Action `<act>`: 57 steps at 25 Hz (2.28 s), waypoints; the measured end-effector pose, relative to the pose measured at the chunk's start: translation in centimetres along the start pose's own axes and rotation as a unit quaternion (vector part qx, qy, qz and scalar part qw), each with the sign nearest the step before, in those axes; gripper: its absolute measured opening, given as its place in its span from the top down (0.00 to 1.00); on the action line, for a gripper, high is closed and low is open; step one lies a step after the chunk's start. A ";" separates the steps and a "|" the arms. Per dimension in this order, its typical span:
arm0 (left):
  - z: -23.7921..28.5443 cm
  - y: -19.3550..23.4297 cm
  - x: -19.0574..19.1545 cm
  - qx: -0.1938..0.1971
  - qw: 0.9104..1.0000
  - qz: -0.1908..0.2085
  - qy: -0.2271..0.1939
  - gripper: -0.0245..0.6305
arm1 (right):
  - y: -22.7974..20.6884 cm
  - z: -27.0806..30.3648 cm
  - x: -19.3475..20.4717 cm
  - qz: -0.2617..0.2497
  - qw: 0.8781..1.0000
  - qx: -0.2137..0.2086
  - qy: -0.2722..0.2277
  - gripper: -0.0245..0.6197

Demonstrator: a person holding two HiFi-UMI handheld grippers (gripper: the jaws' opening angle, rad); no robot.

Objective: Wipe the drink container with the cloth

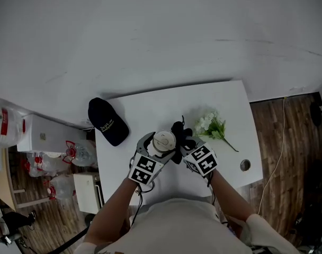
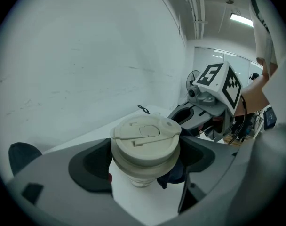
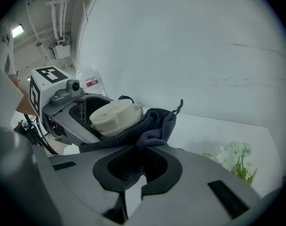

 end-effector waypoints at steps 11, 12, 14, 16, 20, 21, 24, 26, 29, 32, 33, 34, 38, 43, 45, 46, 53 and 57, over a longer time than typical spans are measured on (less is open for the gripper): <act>0.2 0.1 -0.1 -0.002 1.000 0.004 0.014 0.30 | -1.8 6.2 4.8 0.024 0.997 -0.005 0.074 0.90; 0.2 0.1 -0.1 -0.002 1.000 0.003 0.017 0.30 | -1.7 6.5 4.9 0.013 0.997 -0.004 0.082 0.90; 0.2 0.0 0.0 -0.002 1.000 0.002 0.021 0.30 | -1.4 6.8 5.0 -0.005 0.995 -0.013 0.096 0.90; 0.1 0.1 0.0 -0.006 1.000 0.002 0.028 0.30 | -0.8 7.2 5.5 -0.030 0.992 -0.033 0.116 0.90; 0.1 0.0 -0.2 -0.005 1.000 -0.004 0.020 0.29 | 1.1 7.2 5.7 -0.067 0.988 -0.049 0.132 0.90; 0.2 0.0 -0.2 -0.005 1.000 -0.004 0.020 0.30 | 1.5 6.9 5.5 -0.066 0.988 -0.051 0.131 0.90; 0.4 0.0 -0.2 -0.001 1.000 -0.004 0.019 0.30 | 3.0 5.6 4.3 -0.054 0.989 -0.057 0.125 0.89; 0.2 0.0 0.0 0.000 1.000 -0.006 0.016 0.30 | 4.2 4.4 3.0 -0.043 0.991 -0.069 0.105 0.89; 0.1 0.1 0.0 0.000 1.000 -0.009 0.011 0.29 | 5.2 2.2 0.6 -0.049 0.993 -0.083 0.069 0.89; 0.2 0.1 -0.1 0.005 1.000 -0.010 0.008 0.30 | 4.1 0.3 -0.7 -0.092 0.990 -0.076 0.076 0.89; 0.3 0.1 -0.1 0.006 1.000 -0.009 0.007 0.30 | 3.5 0.1 -0.9 -0.105 0.988 -0.070 0.085 0.89; 0.3 0.2 -0.1 0.007 1.000 -0.009 0.006 0.30 | 2.8 0.0 -1.2 -0.117 0.987 -0.061 0.092 0.89; 0.1 0.2 0.1 0.005 1.000 -0.016 -0.001 0.30 | 1.0 1.0 -1.5 -0.156 0.981 -0.032 0.112 0.89; 0.2 0.2 0.0 0.007 1.000 -0.018 -0.001 0.29 | 0.5 3.9 0.7 -0.162 0.975 -0.032 0.147 0.90; 0.3 0.3 0.1 0.007 1.000 -0.017 -0.003 0.29 | 0.6 5.2 1.9 -0.156 0.973 -0.040 0.162 0.90; 0.3 0.3 0.1 0.007 1.000 -0.017 -0.003 0.29 | 0.7 5.9 2.6 -0.155 0.972 -0.045 0.169 0.90; 0.3 0.4 0.3 0.011 1.000 -0.026 -0.001 0.29 | 1.3 8.0 5.6 -0.095 0.980 -0.084 0.156 0.89; 0.3 0.5 0.3 0.017 0.999 -0.033 0.005 0.29 | 2.6 7.1 4.9 -0.121 0.973 -0.122 0.153 0.89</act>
Point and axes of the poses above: the fingertips, and each gripper's own axes: z forward along the fingers, y to its left, x out of its underside, the point moved 9 cm from there along -z, backward along the fingers, and after that the axes turned 14 degrees about -z, right-handed, at the moved point
